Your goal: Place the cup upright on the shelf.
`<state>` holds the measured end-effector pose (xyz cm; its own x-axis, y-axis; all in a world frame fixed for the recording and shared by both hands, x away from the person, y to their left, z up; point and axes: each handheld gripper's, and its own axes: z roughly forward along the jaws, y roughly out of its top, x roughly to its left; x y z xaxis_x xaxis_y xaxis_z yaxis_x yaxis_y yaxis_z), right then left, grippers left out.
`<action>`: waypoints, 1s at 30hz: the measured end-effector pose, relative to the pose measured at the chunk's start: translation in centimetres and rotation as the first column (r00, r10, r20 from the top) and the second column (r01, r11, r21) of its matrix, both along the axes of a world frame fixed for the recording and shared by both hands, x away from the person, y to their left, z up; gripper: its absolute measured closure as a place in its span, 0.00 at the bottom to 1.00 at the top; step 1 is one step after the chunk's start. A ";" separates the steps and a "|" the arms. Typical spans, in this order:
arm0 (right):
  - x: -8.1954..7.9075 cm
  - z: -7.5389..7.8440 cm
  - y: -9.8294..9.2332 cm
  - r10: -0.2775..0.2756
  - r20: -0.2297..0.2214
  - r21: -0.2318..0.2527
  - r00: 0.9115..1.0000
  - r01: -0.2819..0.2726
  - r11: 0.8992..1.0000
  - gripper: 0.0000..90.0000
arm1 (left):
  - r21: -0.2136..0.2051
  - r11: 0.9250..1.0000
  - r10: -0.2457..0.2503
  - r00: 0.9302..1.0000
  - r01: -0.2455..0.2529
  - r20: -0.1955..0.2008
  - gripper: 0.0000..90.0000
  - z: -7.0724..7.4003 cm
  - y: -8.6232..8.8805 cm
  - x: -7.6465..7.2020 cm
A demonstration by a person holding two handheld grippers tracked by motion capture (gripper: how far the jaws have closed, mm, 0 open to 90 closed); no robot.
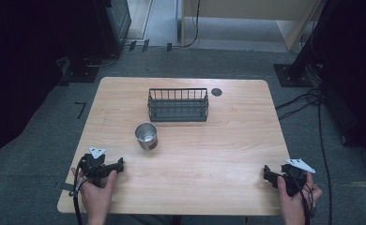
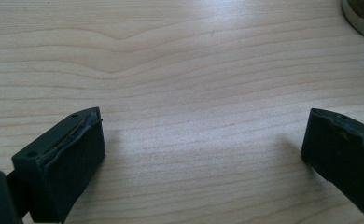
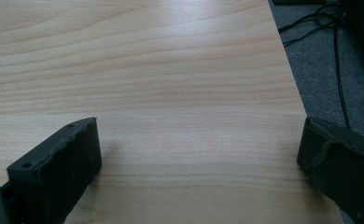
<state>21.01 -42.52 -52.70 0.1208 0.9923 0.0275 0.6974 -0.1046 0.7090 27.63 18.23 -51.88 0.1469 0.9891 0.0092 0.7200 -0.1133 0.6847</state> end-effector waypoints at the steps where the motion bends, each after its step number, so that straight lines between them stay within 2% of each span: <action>1: 0.0 0.0 0.0 0.000 0.000 0.000 1.000 0.000 1.000 0.00 | 0.000 1.000 0.000 1.000 0.000 0.000 0.00 0.0 0.0 0.0; 6: 0.0 0.0 0.0 0.012 0.000 -0.001 1.000 -0.012 1.000 0.00 | 0.000 1.000 0.000 1.000 0.000 0.000 0.00 0.0 0.0 0.0; 13: 0.0 0.0 0.2 0.051 -0.001 -0.001 0.999 -0.051 0.999 0.00 | 0.004 0.999 0.036 0.999 -0.036 -0.015 0.00 0.1 0.1 -0.2; 17: 0.1 0.0 0.2 0.053 -0.001 -0.001 0.999 -0.053 0.999 0.00 | -0.016 0.998 0.052 0.999 -0.052 -0.002 0.00 0.4 0.2 -0.3; 19: 0.1 0.0 0.2 0.054 -0.001 -0.001 0.999 -0.054 0.999 0.00 | -0.034 0.998 0.044 0.999 -0.044 -0.001 0.00 0.5 0.1 -0.2; 23: 0.1 0.0 0.2 0.054 -0.001 -0.001 0.999 -0.054 0.999 0.00 | -0.028 0.999 0.020 1.000 -0.020 -0.007 0.00 0.6 -0.4 -0.1; 30: 0.1 0.0 0.2 0.054 -0.001 -0.001 0.999 -0.054 0.999 0.00 | -0.040 0.999 -0.019 1.000 0.020 0.022 0.00 1.8 -1.8 0.4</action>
